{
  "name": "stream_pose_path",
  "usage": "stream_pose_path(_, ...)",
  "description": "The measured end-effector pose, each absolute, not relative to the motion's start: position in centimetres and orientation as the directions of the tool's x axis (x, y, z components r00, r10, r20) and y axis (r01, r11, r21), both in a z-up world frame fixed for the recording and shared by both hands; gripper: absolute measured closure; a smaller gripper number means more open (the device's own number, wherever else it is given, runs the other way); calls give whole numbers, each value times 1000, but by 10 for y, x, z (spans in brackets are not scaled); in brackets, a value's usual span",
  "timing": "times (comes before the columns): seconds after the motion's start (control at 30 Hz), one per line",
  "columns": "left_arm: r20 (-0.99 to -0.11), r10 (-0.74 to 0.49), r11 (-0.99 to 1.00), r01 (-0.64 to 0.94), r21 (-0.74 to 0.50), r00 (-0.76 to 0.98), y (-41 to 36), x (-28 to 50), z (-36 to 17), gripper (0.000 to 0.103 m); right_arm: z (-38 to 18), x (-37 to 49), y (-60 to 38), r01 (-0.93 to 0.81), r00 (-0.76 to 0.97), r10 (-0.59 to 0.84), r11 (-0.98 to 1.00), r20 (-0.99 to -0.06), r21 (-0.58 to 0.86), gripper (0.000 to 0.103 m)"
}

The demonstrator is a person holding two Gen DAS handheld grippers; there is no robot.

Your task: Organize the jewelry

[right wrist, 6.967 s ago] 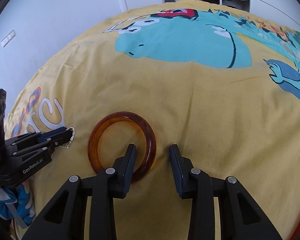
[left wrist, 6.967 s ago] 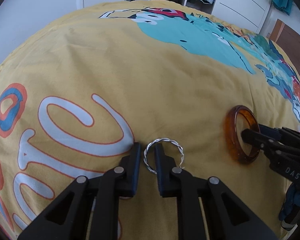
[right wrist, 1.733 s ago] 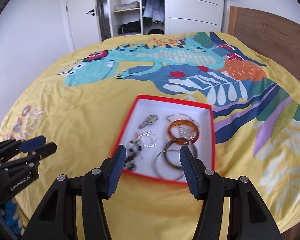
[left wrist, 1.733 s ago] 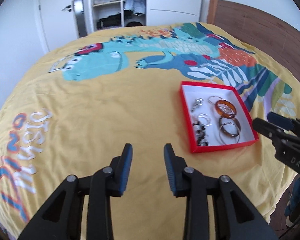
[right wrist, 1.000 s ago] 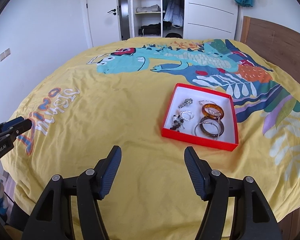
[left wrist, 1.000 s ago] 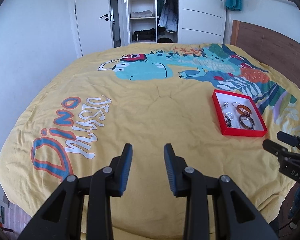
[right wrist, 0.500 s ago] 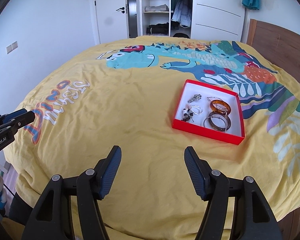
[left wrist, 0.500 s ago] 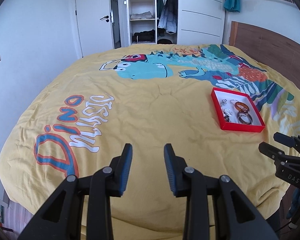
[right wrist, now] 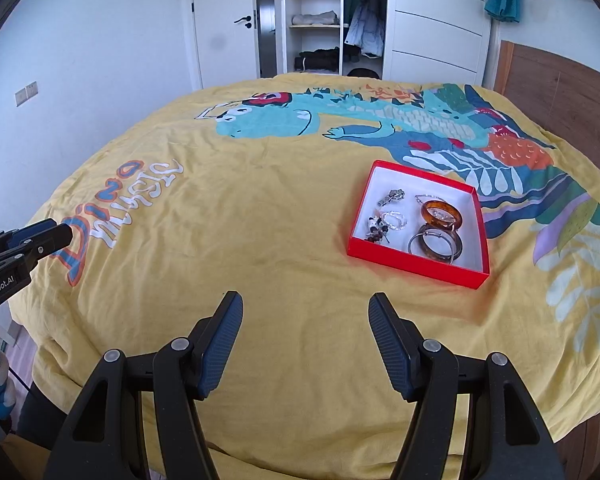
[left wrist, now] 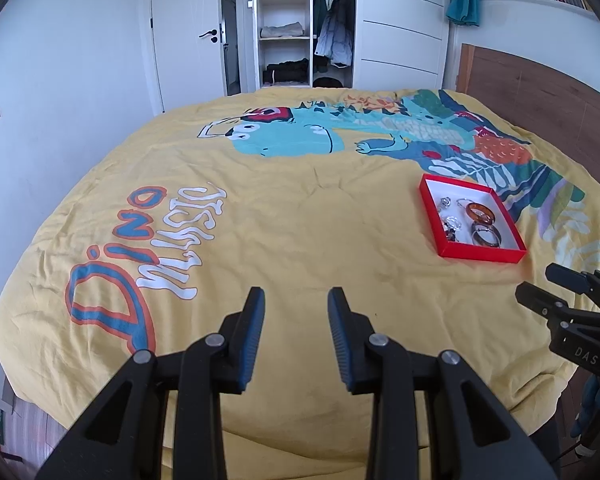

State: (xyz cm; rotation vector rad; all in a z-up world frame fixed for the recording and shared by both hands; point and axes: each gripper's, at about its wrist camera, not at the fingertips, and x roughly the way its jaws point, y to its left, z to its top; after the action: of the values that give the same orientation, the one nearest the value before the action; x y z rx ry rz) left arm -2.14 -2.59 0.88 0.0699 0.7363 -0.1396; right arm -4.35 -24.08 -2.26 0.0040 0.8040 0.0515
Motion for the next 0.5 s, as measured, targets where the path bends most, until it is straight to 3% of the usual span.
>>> stream_pose_path(0.37, -681, -100, 990, 143, 7, 726, -26, -24, 6, 72, -22, -46, -239, -28, 700, 35, 999, -713, 22, 31)
stream_pose_path(0.5, -682, -101, 990, 144, 7, 725, -26, -24, 6, 72, -21, -47, -238, -27, 708, 33, 999, -706, 19, 19)
